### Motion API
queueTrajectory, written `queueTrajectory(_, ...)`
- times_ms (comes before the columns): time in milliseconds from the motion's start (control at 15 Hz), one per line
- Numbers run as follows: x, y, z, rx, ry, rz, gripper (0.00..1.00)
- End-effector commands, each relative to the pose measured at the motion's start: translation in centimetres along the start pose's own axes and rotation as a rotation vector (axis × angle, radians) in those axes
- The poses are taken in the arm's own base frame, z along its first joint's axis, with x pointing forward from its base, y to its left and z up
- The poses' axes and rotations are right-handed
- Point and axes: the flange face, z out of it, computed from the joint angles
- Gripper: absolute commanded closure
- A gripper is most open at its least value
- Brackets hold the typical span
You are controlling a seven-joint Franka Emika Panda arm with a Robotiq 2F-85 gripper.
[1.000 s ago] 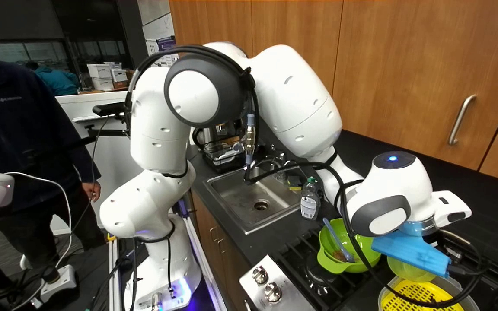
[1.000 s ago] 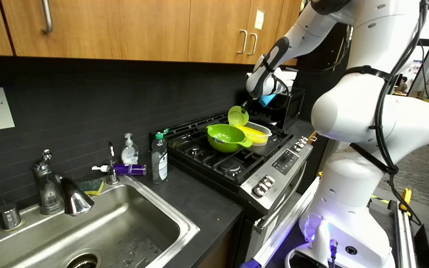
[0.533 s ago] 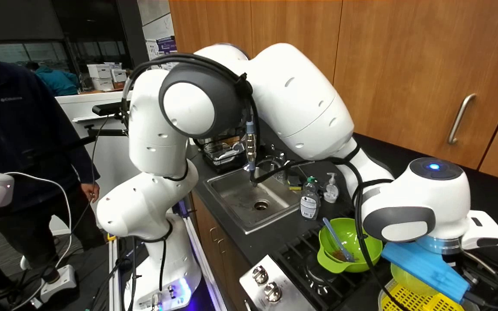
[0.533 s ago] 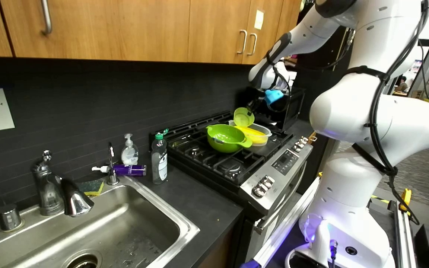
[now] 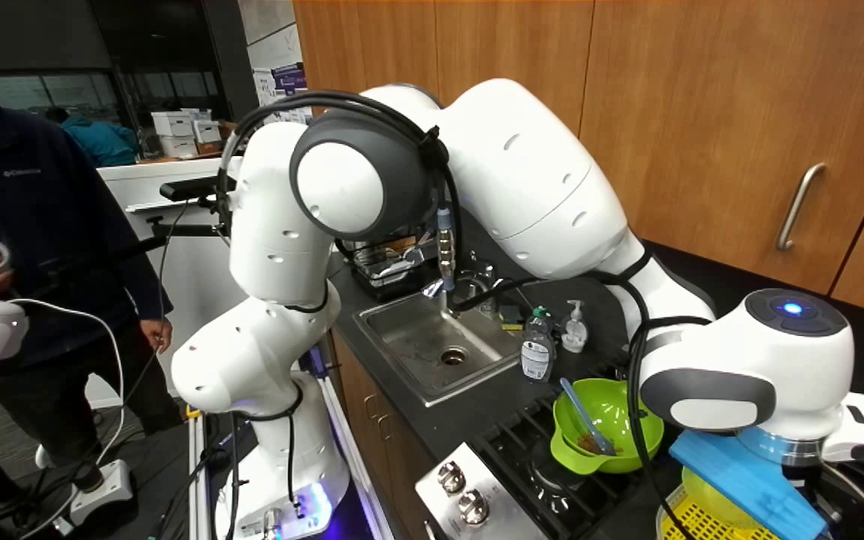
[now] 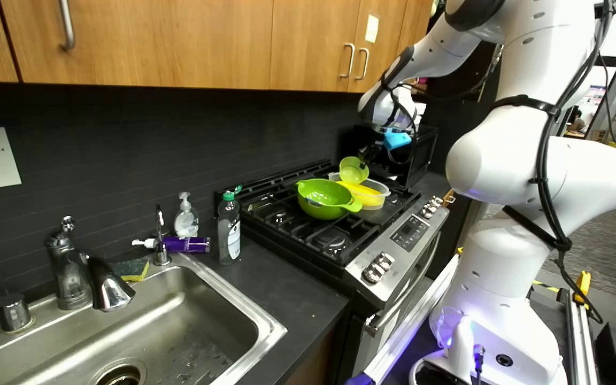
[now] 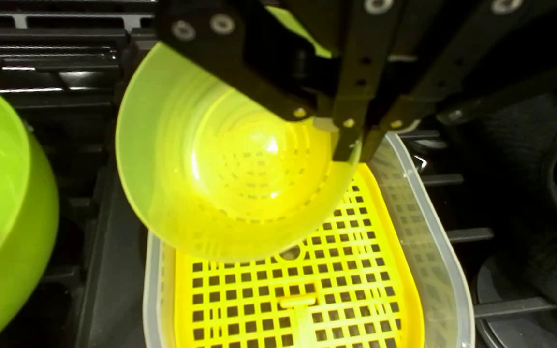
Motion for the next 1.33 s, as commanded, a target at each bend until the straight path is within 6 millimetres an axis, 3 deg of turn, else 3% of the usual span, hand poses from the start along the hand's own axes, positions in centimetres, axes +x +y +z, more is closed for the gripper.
queueTrajectory(0, 0.1, 0.0, 0.1, -0.002, -0.002, -0.001, 0.96)
queueTrajectory(400, 0.2, 0.3, 0.2, 0.000, -0.013, 0.047, 0.99)
queueTrajectory(867, -1.6, 4.2, -0.7, 0.112, -0.142, 0.189, 0.99)
queueTrajectory(1267, -1.8, 5.6, -0.5, 0.184, -0.201, 0.264, 0.99)
